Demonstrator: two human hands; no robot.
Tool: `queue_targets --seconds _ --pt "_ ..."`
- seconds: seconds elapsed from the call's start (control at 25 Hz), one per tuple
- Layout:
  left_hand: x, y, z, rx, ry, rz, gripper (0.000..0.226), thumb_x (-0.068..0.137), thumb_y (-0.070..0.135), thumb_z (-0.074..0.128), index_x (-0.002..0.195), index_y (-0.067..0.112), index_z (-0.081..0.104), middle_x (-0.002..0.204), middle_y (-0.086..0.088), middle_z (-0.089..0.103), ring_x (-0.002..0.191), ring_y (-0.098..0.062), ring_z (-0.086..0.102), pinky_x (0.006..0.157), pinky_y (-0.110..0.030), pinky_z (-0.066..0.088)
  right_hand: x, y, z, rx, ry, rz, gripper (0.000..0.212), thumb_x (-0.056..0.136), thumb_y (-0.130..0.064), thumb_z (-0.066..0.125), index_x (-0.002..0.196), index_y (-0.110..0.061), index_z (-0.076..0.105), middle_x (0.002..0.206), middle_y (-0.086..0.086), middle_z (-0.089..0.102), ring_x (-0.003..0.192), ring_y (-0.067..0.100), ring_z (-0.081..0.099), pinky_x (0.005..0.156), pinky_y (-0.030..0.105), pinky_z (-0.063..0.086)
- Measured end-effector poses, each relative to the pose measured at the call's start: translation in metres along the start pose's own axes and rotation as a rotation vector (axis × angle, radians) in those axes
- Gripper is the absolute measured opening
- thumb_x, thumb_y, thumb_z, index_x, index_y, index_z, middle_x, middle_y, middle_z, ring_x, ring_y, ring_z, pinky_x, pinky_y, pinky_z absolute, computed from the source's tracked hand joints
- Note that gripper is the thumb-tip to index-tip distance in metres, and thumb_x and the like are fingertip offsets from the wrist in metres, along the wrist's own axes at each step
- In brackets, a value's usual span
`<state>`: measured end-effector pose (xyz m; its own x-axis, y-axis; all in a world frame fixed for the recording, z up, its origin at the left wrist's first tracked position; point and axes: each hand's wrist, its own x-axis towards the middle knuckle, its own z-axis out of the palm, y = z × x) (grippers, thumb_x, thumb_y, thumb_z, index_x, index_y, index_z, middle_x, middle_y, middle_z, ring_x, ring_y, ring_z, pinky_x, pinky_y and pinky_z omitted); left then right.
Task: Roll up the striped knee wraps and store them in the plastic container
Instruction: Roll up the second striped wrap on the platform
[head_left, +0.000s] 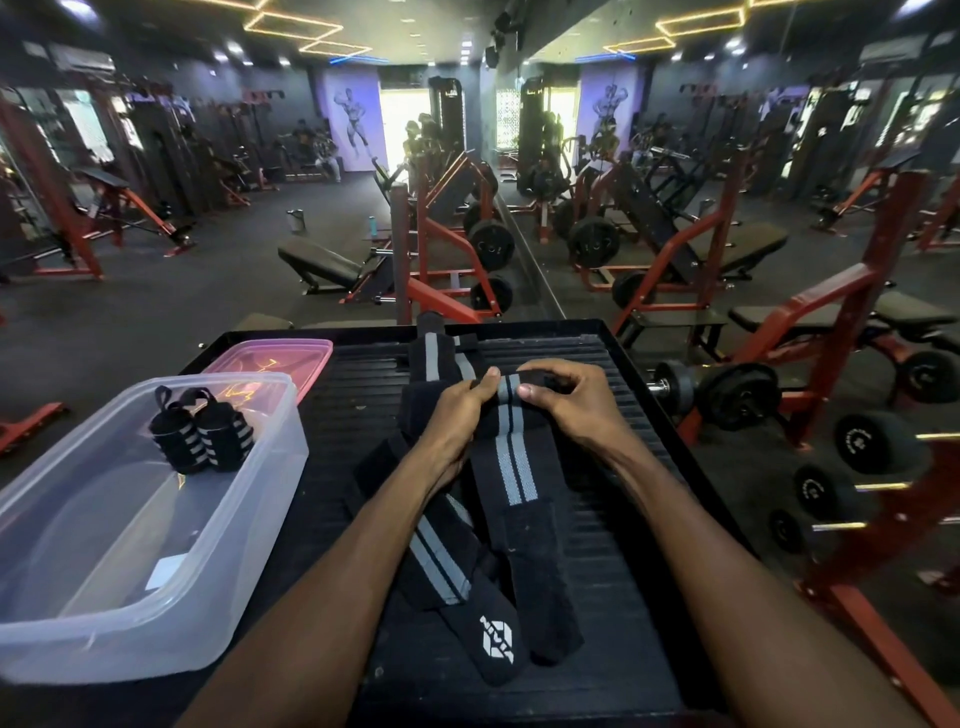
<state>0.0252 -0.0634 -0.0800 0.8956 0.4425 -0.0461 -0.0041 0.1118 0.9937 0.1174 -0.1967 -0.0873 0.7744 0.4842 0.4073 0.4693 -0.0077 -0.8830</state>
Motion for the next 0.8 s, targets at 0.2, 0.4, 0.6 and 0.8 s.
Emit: queue_targets --seconds 0.2,0.4,0.6,0.8 --pt "0.0051 -0.0015 -0.0047 0.156 0.035 0.028 0.017 0.101 0.026 0.056 0.097 0.014 0.067 0.093 -0.004 0.073 0.090 -0.017 0.069 0.078 -0.027 0.055 -0.0010 0.0000 0.0025 0.071 -0.012 0.095 0.009 0.085 -0.012 0.078 0.094 -0.011 0.076 0.086 -0.005 0.073 0.074 -0.006 0.065 0.064 0.009 0.047" --pt "0.0039 -0.0028 -0.0028 0.016 -0.027 -0.044 0.014 0.101 0.020 0.055 0.107 0.011 0.065 0.105 -0.012 0.073 0.103 -0.027 0.069 0.094 -0.043 0.055 0.0004 0.0012 0.0011 -0.049 0.030 0.030 0.017 0.082 -0.007 0.079 0.099 -0.011 0.077 0.095 -0.003 0.074 0.086 -0.003 0.066 0.081 0.010 0.047" --pt "0.0081 -0.0019 0.0001 0.053 0.004 -0.099 0.035 0.103 0.038 0.049 0.109 0.006 0.061 0.109 -0.015 0.070 0.101 -0.027 0.069 0.093 -0.043 0.055 -0.0011 0.0000 0.0025 0.001 -0.012 0.035 0.021 0.080 -0.007 0.080 0.098 -0.017 0.076 0.097 -0.007 0.074 0.092 -0.001 0.067 0.084 0.012 0.049" --pt "0.0079 -0.0021 -0.0021 0.157 0.052 -0.022 0.025 0.104 0.036 0.048 0.096 0.015 0.058 0.099 -0.006 0.068 0.096 -0.022 0.065 0.085 -0.037 0.053 0.0014 0.0019 0.0049 0.280 -0.046 0.298 0.016 0.095 -0.024 0.066 0.092 -0.014 0.078 0.097 0.015 0.077 0.092 0.026 0.071 0.086 0.046 0.054"
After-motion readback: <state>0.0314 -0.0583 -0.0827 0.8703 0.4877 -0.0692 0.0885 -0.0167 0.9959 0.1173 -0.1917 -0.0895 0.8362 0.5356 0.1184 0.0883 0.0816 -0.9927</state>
